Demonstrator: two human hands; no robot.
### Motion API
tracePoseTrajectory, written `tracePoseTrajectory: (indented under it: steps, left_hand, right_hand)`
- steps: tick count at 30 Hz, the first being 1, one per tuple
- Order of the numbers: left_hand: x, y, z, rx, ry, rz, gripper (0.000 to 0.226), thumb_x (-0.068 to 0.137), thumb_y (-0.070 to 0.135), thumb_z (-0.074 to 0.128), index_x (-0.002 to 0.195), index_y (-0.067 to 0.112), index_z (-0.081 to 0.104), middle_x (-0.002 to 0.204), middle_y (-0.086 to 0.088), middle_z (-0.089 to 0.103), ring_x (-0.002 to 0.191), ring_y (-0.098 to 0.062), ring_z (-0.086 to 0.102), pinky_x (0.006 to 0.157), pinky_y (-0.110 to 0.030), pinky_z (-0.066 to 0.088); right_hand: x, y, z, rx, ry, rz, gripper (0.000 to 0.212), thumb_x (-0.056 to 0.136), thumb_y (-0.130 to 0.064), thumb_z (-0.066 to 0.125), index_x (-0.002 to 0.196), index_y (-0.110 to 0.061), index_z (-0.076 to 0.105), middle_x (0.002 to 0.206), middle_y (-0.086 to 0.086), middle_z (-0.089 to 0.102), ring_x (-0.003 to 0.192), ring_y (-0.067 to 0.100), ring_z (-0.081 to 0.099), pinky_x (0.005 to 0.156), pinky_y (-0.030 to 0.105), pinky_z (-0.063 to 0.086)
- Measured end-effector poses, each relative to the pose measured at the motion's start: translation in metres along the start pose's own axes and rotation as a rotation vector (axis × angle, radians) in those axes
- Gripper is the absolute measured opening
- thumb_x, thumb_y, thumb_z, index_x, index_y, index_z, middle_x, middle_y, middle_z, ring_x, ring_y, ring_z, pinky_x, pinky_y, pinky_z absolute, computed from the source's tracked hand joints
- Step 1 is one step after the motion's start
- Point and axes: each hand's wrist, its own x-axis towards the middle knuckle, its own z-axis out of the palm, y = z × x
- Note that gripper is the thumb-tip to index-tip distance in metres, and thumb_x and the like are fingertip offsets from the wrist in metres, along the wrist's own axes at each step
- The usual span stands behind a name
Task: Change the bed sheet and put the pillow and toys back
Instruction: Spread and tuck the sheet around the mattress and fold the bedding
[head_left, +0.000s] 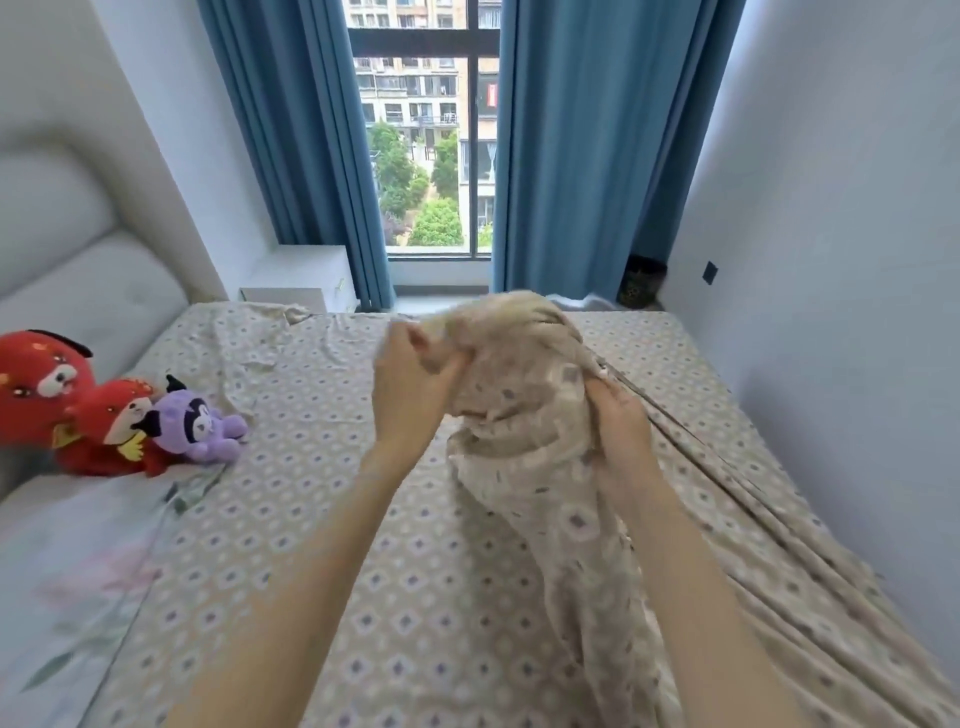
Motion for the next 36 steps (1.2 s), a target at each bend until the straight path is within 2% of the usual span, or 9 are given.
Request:
tracePoseTrajectory:
  steps: [4,8,10,14,20,23,27,33,36]
  left_hand:
    - [-0.054,-0.031,0.017,-0.036,-0.145,-0.213,0.034,0.086,0.049,0.060,0.076,0.019,0.047,0.065,0.001,0.058,0.061,-0.015,0.057,0.053,-0.030,0.043]
    - [-0.071,-0.033,0.033,-0.165,-0.569,-0.175,0.033,0.100,0.038,0.041,0.109,0.018,0.065,0.110,0.002,0.067,0.104,-0.015,0.062,0.085,-0.028,0.053]
    - [-0.070,-0.032,0.037,-0.149,-0.790,-0.084,0.039,0.100,0.024,0.043,0.138,0.032,0.043,0.138,0.010,0.047,0.126,-0.007,0.044,0.093,-0.015,0.039]
    - [-0.066,-0.044,0.049,0.109,-1.147,-0.008,0.105,0.084,0.026,0.068,0.149,0.035,-0.015,0.152,0.004,0.028,0.136,-0.020,0.037,0.105,-0.033,0.039]
    - [-0.069,-0.058,0.069,0.265,-0.834,-0.081,0.031,0.099,0.024,0.043,0.119,0.011,0.063,0.111,-0.007,0.066,0.104,-0.028,0.061,0.085,-0.037,0.048]
    - [-0.062,-0.068,0.053,0.269,-0.702,-0.043,0.030,0.098,0.013,0.041,0.105,0.019,0.070,0.084,0.001,0.064,0.078,-0.016,0.061,0.059,-0.027,0.038]
    - [-0.042,-0.064,0.022,0.203,-0.640,0.165,0.028,0.096,0.013,0.052,0.073,0.022,0.065,0.056,0.008,0.050,0.050,0.001,0.043,0.050,-0.017,0.030]
    - [-0.026,-0.042,-0.001,0.504,-0.722,0.443,0.037,0.100,0.015,0.044,0.064,0.016,0.035,0.055,0.006,0.034,0.054,-0.014,0.035,0.054,-0.029,0.021]
    - [-0.026,-0.042,-0.013,0.628,-0.707,0.494,0.027,0.102,0.023,0.040,0.081,0.016,0.054,0.068,0.003,0.051,0.068,-0.018,0.052,0.059,-0.029,0.033]
  right_hand:
    - [0.001,-0.015,-0.003,0.150,-0.083,0.128,0.032,0.097,-0.017,0.050,0.119,0.003,0.063,0.117,0.027,0.063,0.112,0.040,0.059,0.100,0.052,0.046]
    - [0.004,-0.018,-0.006,0.198,-0.141,0.203,0.034,0.098,-0.016,0.048,0.124,0.004,0.059,0.125,0.029,0.058,0.122,0.042,0.052,0.106,0.056,0.039]
    - [0.003,-0.019,-0.005,0.213,-0.167,0.218,0.036,0.099,-0.017,0.046,0.126,0.003,0.058,0.128,0.028,0.056,0.120,0.040,0.053,0.107,0.055,0.037]
    - [0.001,-0.022,-0.007,0.283,-0.205,0.295,0.040,0.100,-0.021,0.044,0.132,0.001,0.054,0.132,0.027,0.052,0.124,0.038,0.050,0.110,0.054,0.034]
    - [0.001,-0.027,-0.010,0.383,-0.132,0.373,0.039,0.099,-0.029,0.046,0.125,-0.004,0.060,0.125,0.019,0.061,0.119,0.029,0.057,0.104,0.044,0.043]
    - [0.009,-0.028,-0.017,0.365,0.026,0.201,0.025,0.097,-0.023,0.054,0.104,-0.003,0.068,0.097,0.013,0.073,0.087,0.019,0.070,0.077,0.033,0.058]
    - [0.027,-0.024,-0.031,0.075,0.175,0.055,0.038,0.101,-0.014,0.044,0.123,0.017,0.048,0.087,0.025,0.062,0.075,0.017,0.056,0.076,0.029,0.048]
    - [0.038,-0.005,-0.034,-0.299,0.180,-0.040,0.021,0.097,-0.014,0.052,0.078,-0.020,0.058,0.072,-0.006,0.064,0.065,0.005,0.057,0.060,0.019,0.047]
    - [0.042,-0.002,-0.042,-0.305,0.331,-0.098,0.019,0.099,-0.023,0.049,0.107,-0.018,0.065,0.097,0.000,0.066,0.093,0.011,0.061,0.088,0.031,0.049]
